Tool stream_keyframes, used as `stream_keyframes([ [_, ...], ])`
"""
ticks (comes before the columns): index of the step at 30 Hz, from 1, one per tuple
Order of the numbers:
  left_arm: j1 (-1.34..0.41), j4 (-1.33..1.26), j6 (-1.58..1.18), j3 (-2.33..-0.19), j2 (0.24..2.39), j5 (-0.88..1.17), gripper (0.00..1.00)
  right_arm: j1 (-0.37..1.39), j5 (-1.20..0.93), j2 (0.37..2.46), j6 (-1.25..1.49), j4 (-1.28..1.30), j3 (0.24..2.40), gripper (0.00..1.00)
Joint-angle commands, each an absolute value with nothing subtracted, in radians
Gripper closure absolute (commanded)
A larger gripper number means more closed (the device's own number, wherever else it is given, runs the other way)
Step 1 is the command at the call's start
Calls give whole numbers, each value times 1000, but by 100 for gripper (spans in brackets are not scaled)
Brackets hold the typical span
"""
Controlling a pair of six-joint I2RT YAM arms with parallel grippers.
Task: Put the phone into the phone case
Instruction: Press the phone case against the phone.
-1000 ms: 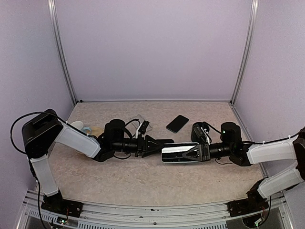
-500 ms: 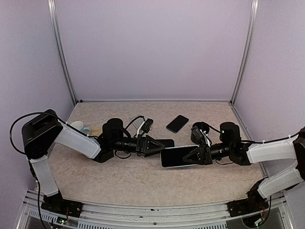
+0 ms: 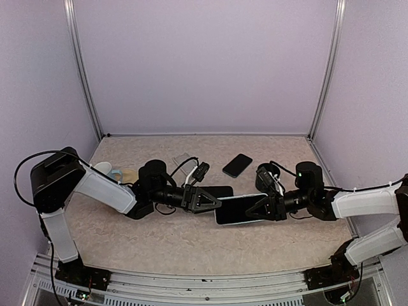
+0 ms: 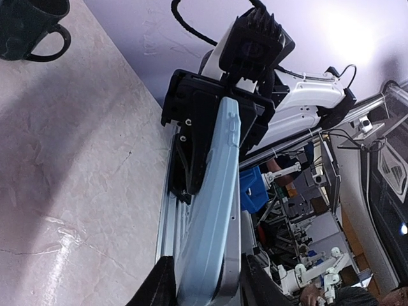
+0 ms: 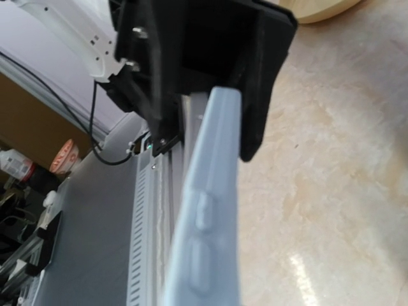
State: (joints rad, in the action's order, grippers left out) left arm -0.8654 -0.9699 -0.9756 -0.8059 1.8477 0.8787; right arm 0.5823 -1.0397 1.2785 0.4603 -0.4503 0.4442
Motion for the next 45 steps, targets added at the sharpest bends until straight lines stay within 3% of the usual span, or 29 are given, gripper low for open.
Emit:
stream_keyframes([
  [1,-884,-1021,-961,-827,1860,924,71,575,-1045,1252,438,-479,472,98],
  [10,-881,-1018,-954,-823,1855,919,100,575,-1007,1263,403,-410,488,98],
  [18,-892,-714,-729,-864,1781,799,100,575,-957,1270,370,-315,520,88],
  [23,-896,-617,-639,-880,1734,763,100,575,-931,1257,347,-250,544,60],
  [27,-897,-572,-600,-882,1717,762,100,575,-957,1238,365,-275,544,56],
  [38,-879,-524,-571,-870,1678,736,100,575,-1053,1246,413,-350,524,76],
  [45,-866,-489,-548,-871,1652,736,100,575,-1117,1271,480,-444,502,100],
])
